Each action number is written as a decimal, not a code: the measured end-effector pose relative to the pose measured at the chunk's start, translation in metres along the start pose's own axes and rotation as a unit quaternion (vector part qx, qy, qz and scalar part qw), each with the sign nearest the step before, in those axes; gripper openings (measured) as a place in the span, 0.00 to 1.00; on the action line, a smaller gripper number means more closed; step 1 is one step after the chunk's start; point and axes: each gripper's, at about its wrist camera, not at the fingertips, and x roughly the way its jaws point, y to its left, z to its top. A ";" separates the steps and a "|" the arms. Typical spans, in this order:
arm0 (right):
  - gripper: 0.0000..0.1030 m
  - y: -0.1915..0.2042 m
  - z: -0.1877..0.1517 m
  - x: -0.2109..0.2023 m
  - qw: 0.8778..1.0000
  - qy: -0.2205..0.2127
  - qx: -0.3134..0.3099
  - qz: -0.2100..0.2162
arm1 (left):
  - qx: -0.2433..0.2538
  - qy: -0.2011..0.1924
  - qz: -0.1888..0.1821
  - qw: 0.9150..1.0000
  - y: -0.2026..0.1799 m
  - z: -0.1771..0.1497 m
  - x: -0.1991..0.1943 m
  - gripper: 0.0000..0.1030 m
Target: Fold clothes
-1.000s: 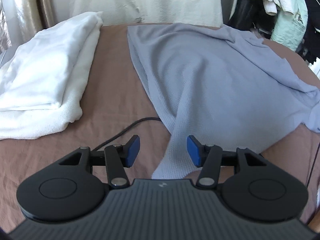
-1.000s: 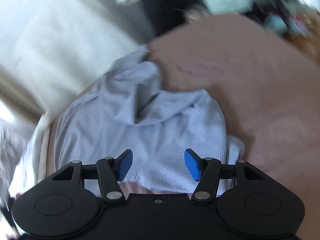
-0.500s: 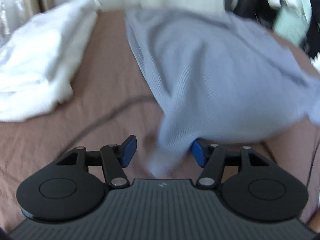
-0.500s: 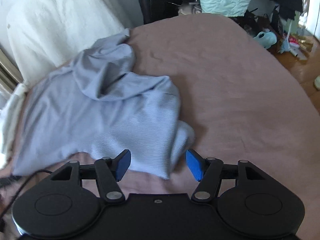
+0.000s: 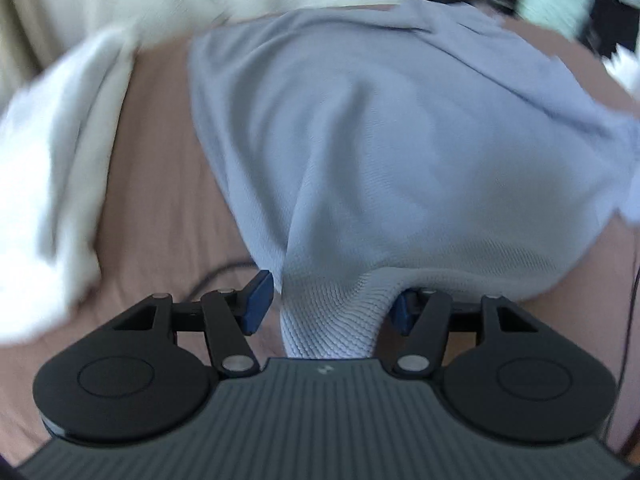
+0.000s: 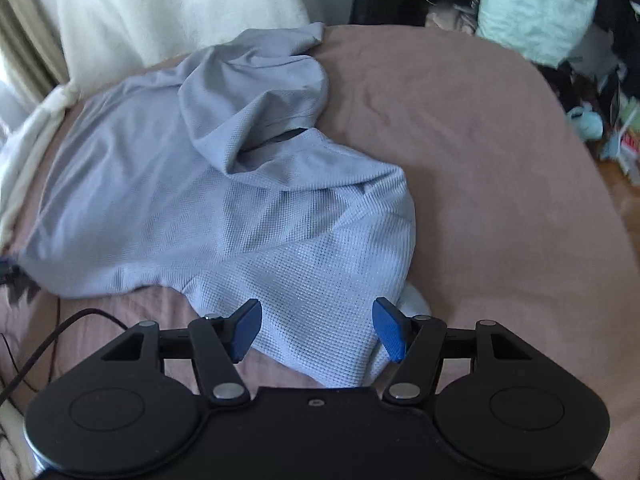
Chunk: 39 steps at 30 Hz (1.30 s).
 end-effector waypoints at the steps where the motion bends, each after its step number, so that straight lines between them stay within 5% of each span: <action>1: 0.65 0.003 -0.001 -0.004 1.000 -0.004 -0.012 0.002 | 0.002 -0.007 -0.006 1.000 0.003 -0.002 -0.002 0.57; 6: 0.65 0.024 -0.029 -0.013 0.996 -0.043 -0.081 0.001 | -0.003 -0.007 -0.008 1.000 0.014 -0.025 0.004 0.57; 10: 0.65 0.043 -0.072 -0.003 0.980 -0.108 -0.159 -0.053 | 0.023 0.003 0.022 0.999 0.008 -0.029 0.012 0.61; 16: 0.65 0.047 -0.127 0.033 0.964 -0.161 -0.161 -0.135 | 0.037 0.016 0.008 0.999 0.007 -0.019 0.009 0.61; 18: 0.65 0.047 -0.133 0.046 0.958 -0.165 -0.163 -0.170 | 0.033 0.004 0.010 0.999 0.009 -0.023 0.009 0.53; 20: 0.65 0.046 -0.133 0.056 0.950 -0.173 -0.158 -0.204 | 0.018 -0.015 0.006 1.000 0.011 -0.030 0.011 0.18; 21: 0.65 0.044 -0.131 0.059 0.949 -0.177 -0.151 -0.215 | 0.008 -0.023 0.000 1.000 0.011 -0.032 0.011 0.14; 24: 0.63 0.033 -0.114 0.063 0.956 -0.177 -0.112 -0.204 | 0.001 -0.048 0.006 0.999 0.006 -0.037 0.003 0.09; 27: 0.11 0.027 -0.098 0.061 0.966 -0.160 -0.078 -0.189 | 0.002 -0.073 0.013 0.997 0.004 -0.031 -0.018 0.08; 31: 0.10 0.022 -0.085 0.003 0.966 -0.222 -0.024 -0.127 | -0.038 -0.137 -0.003 0.990 0.019 -0.020 -0.063 0.07; 33: 0.09 0.024 -0.082 -0.034 0.962 -0.253 -0.016 -0.105 | -0.033 -0.155 0.021 0.987 0.020 -0.019 -0.082 0.05; 36: 0.08 0.031 -0.091 -0.072 0.957 -0.273 -0.021 -0.097 | -0.014 -0.128 0.054 0.990 0.017 -0.019 -0.089 0.05; 39: 0.08 0.028 -0.106 -0.062 0.967 -0.233 -0.003 -0.104 | -0.019 -0.084 0.052 0.995 0.014 -0.023 -0.077 0.04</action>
